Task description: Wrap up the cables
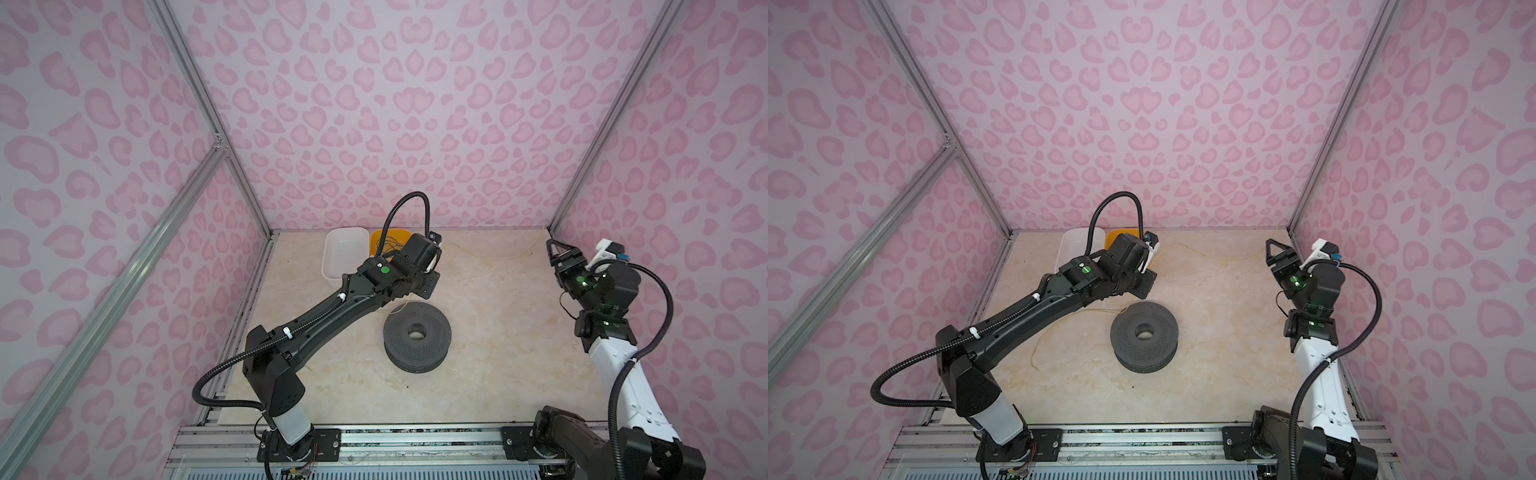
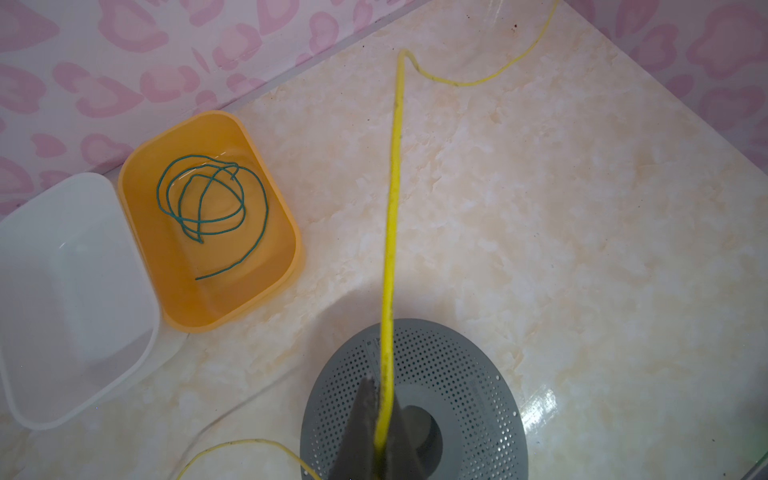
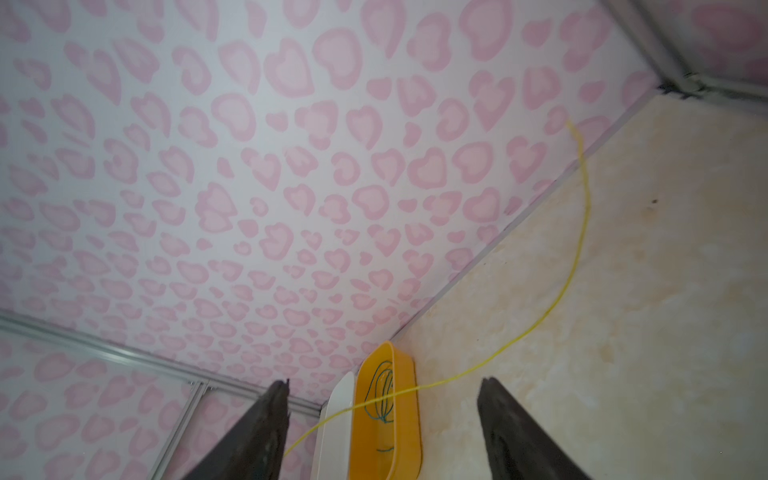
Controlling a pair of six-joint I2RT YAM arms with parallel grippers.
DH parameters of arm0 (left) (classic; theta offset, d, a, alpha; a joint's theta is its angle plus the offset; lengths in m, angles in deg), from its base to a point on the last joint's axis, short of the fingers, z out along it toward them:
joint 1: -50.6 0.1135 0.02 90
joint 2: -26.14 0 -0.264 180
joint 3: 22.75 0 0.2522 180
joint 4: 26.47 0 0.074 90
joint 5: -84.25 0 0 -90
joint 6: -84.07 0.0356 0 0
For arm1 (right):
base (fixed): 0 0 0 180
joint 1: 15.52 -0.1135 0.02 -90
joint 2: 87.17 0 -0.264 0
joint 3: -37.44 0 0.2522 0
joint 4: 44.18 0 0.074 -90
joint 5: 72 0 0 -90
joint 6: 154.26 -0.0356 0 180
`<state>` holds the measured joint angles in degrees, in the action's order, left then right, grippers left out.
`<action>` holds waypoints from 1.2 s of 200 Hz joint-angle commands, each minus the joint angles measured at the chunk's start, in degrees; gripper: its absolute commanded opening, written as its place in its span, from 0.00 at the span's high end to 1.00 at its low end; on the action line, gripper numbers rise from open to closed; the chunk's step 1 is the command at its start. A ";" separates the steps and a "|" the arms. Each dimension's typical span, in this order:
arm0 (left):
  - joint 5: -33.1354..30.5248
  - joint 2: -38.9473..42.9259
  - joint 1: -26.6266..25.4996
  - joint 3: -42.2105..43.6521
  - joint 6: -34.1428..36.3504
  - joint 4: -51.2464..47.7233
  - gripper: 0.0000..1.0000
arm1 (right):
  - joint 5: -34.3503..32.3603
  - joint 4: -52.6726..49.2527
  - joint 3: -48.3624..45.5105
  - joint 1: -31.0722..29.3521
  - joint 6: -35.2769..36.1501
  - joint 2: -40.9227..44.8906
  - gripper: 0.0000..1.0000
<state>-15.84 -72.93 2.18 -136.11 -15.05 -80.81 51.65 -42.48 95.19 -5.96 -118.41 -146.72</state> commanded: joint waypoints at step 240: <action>9.14 -3.44 1.77 -15.87 5.14 -1.33 0.34 | -23.50 23.67 -8.41 -46.22 23.35 -11.88 1.00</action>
<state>-3.66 -79.47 3.53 -151.17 -12.98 -82.66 31.45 -18.48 87.45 -52.10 -95.13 -160.82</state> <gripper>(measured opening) 0.495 0.054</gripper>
